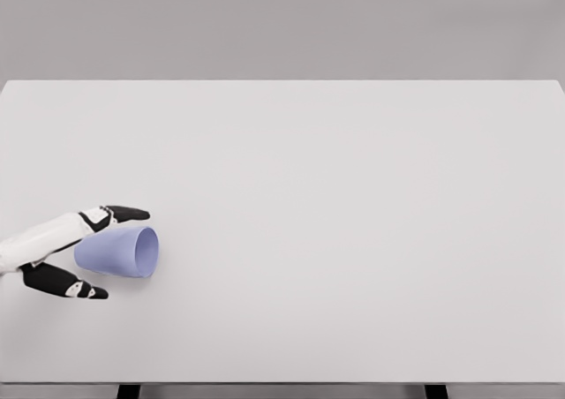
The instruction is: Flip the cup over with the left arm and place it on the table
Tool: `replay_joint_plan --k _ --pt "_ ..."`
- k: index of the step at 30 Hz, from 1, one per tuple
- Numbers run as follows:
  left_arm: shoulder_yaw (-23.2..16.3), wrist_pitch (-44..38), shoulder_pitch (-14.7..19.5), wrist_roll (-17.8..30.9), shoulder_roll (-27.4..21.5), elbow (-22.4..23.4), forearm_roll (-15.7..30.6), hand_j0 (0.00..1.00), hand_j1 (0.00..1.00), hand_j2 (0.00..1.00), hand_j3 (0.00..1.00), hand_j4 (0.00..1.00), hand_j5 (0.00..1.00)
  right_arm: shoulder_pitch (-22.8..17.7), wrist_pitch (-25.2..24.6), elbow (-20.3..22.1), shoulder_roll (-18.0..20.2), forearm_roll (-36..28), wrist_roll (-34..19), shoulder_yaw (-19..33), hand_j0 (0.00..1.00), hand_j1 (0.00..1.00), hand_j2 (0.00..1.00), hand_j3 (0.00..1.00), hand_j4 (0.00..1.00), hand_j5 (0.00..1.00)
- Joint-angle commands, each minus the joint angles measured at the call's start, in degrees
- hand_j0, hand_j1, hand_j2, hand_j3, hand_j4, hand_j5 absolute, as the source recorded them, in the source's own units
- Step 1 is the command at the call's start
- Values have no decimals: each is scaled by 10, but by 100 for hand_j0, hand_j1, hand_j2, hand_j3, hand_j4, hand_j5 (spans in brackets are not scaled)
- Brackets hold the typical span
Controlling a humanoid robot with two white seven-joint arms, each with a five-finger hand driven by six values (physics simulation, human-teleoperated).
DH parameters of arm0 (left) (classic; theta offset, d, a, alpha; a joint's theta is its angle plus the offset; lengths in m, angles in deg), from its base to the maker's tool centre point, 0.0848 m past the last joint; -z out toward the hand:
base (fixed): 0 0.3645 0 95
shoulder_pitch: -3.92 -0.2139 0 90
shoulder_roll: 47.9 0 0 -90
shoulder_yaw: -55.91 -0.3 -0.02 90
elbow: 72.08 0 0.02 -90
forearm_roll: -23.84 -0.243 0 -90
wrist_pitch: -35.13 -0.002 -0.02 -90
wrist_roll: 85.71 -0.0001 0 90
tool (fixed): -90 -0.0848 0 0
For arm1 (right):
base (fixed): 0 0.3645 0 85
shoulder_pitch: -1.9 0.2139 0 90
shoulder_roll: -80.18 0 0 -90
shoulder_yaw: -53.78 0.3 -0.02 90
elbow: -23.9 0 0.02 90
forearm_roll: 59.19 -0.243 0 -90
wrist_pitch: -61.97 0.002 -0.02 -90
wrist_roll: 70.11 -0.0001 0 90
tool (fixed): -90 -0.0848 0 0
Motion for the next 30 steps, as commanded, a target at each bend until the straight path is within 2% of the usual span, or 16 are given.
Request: replay_joint_plan --k 1,11,15,19,29,30 --pt "0 -1 0 0 5 0 -13 100 100 100 100 100 100 0 0 1 0 0 0 0 100 100 100 100 100 100" --pt "0 -77 18 -1 36 0 -38 100 100 100 100 100 100 0 0 0 0 0 0 0 100 100 100 100 100 100" --pt "-1 -104 25 -1 54 1 -59 100 100 100 100 100 100 0 0 0 0 0 0 0 100 100 100 100 100 100" --pt "-4 -127 28 -1 69 1 -102 100 100 100 100 100 100 0 0 0 0 0 0 0 100 100 100 100 100 100" --pt "-8 -129 28 0 74 2 -115 100 100 100 100 100 100 0 0 0 0 0 0 0 100 100 100 100 100 100" --pt "-8 -129 29 1 74 2 -115 98 98 98 98 98 98 0 0 0 0 0 0 0 100 100 100 100 100 100"
